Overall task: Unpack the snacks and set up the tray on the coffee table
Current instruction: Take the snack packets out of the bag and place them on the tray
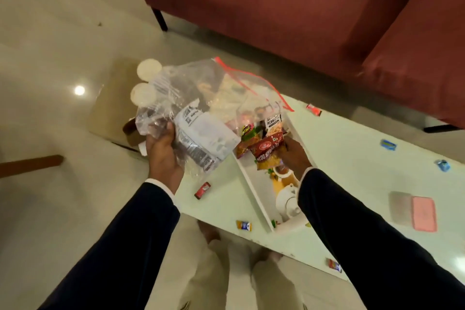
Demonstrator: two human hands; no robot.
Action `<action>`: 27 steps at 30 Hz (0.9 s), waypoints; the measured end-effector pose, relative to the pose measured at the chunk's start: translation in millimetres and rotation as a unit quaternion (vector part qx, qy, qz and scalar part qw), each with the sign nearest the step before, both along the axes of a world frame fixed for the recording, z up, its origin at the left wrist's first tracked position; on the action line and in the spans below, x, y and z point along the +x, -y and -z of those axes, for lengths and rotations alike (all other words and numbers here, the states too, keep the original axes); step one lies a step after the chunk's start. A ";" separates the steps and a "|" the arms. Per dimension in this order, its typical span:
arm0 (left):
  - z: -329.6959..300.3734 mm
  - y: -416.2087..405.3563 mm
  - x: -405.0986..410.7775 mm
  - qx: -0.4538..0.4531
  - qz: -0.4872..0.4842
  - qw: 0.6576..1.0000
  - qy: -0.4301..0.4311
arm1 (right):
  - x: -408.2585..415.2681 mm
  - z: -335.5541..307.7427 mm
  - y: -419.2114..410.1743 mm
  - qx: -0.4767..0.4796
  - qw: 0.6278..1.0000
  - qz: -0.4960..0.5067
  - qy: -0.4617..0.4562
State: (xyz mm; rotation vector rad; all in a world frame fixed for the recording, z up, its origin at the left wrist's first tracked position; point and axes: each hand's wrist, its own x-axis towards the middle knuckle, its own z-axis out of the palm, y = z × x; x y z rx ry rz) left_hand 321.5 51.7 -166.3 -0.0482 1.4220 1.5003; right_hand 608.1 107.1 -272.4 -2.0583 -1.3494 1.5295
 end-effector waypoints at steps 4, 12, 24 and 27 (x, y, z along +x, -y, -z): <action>11.9 0.4 -10.4 0.016 0.001 1.000 0.021 | -19.9 45.0 -5.7 -0.007 0.999 -0.031 -0.020; 21.7 8.7 -30.5 0.047 0.032 0.998 0.010 | -23.4 66.6 -13.4 0.033 0.999 0.002 -0.005; 2.4 6.2 -7.4 0.082 0.084 0.993 0.025 | 9.0 1.9 6.0 0.066 0.989 0.118 -0.061; -19.4 6.8 6.1 0.080 0.116 0.989 0.036 | 31.9 -65.2 5.0 0.072 0.955 0.215 -0.190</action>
